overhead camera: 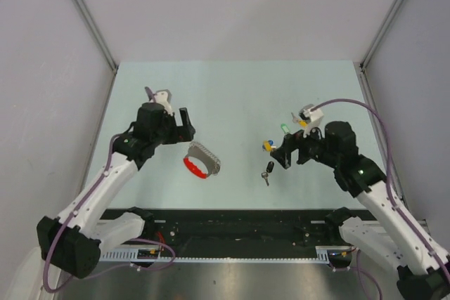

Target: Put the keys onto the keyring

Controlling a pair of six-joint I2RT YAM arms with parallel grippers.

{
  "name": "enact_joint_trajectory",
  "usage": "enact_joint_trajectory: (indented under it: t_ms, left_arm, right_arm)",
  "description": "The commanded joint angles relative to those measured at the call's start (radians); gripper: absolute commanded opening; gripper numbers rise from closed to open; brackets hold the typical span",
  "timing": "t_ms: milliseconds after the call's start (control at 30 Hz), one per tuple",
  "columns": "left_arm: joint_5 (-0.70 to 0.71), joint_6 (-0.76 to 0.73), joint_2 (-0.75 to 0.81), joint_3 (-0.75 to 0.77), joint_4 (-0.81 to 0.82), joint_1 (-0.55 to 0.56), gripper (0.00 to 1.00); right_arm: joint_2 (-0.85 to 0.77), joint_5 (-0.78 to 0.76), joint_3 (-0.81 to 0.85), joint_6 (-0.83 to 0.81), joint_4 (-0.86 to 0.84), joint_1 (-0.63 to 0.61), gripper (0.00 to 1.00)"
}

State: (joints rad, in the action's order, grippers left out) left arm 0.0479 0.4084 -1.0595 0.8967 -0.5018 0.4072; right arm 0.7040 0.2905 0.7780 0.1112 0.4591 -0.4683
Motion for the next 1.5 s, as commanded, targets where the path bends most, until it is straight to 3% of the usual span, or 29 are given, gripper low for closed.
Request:
enact_joint_trajectory:
  t_ms: [0, 100, 267, 333, 433, 567, 700, 1000, 1233, 1467]
  left_arm:
    - [0.052, -0.115, 0.105, -0.019, -0.017, -0.067, 1.0]
    - [0.05, -0.135, 0.147, -0.065, 0.02, -0.073, 1.0]
    - [-0.038, -0.115, 0.148, -0.108, 0.026, -0.073, 1.0]
    - [-0.145, -0.096, 0.147, -0.133, 0.04, -0.07, 1.0]
    - [-0.193, -0.017, 0.124, -0.179, 0.055, -0.025, 1.0]
    - [-0.088, 0.085, 0.075, -0.212, 0.078, 0.175, 1.0]
    - [-0.057, 0.228, 0.012, -0.252, 0.17, 0.266, 0.96]
    - [0.102, 0.337, -0.169, -0.232, 0.216, 0.375, 0.83]
    - [0.101, 0.368, -0.295, -0.196, 0.232, 0.404, 0.69]
    - [0.118, 0.391, -0.37, -0.163, 0.238, 0.417, 0.63]
  right_arm:
    - [0.138, 0.06, 0.027, 0.111, -0.033, -0.062, 1.0]
    - [0.239, -0.153, 0.029, 0.104, -0.078, -0.222, 1.0]
    - [0.4, -0.341, 0.032, 0.123, -0.169, -0.392, 0.99]
    - [0.452, -0.401, 0.036, 0.136, -0.192, -0.408, 0.97]
    - [0.46, -0.468, 0.038, 0.147, -0.197, -0.409, 0.95]
    - [0.425, -0.56, 0.038, 0.145, -0.188, -0.388, 0.93]
    - [0.393, -0.629, 0.033, 0.157, -0.152, -0.359, 0.91]
    - [0.309, -0.648, -0.049, 0.16, -0.166, -0.319, 0.9]
    - [0.244, -0.577, -0.112, 0.16, -0.195, -0.25, 0.88]
    - [0.233, -0.499, -0.143, 0.159, -0.234, -0.201, 0.86]
